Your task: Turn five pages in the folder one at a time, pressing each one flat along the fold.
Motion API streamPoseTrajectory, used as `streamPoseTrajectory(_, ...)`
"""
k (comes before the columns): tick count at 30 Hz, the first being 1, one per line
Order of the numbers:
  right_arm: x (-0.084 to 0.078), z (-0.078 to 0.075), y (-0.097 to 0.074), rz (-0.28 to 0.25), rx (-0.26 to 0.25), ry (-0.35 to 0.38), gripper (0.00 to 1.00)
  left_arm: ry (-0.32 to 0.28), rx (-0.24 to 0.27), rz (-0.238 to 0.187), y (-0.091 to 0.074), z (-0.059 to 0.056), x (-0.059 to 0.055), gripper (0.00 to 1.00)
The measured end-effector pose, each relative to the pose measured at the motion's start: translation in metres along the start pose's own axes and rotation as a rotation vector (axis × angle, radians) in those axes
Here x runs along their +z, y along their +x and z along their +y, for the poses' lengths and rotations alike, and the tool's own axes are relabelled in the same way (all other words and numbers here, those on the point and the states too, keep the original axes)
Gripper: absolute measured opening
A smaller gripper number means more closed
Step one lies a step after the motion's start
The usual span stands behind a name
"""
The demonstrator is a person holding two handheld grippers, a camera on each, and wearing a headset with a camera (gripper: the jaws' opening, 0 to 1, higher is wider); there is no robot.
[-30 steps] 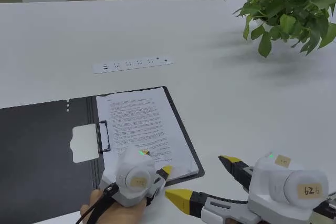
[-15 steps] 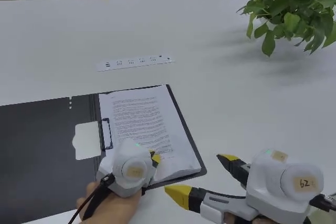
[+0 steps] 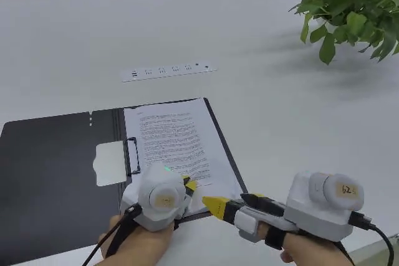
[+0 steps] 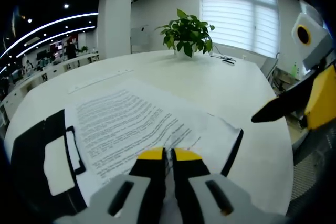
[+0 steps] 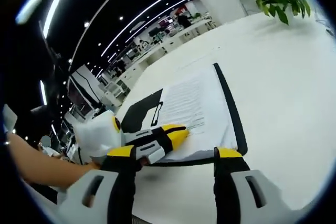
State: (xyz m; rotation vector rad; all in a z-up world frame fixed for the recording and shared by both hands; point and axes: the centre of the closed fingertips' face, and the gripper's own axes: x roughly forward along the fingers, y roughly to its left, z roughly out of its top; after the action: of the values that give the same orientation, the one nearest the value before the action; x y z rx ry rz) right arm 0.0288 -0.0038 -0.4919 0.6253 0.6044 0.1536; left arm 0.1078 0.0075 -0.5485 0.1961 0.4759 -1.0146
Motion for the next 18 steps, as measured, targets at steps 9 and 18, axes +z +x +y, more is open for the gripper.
streamPoseTrajectory(9, -0.007, -0.003, 0.016, -0.010, 0.010, 0.114, 0.47, 0.000, 0.002, -0.004, 0.001, 0.002, 0.000, 0.04)
streamPoseTrajectory(18, -0.010, -0.005, 0.026, -0.020, 0.007, 0.179, 0.46, -0.006, 0.006, -0.007, 0.001, 0.003, -0.001, 0.04)
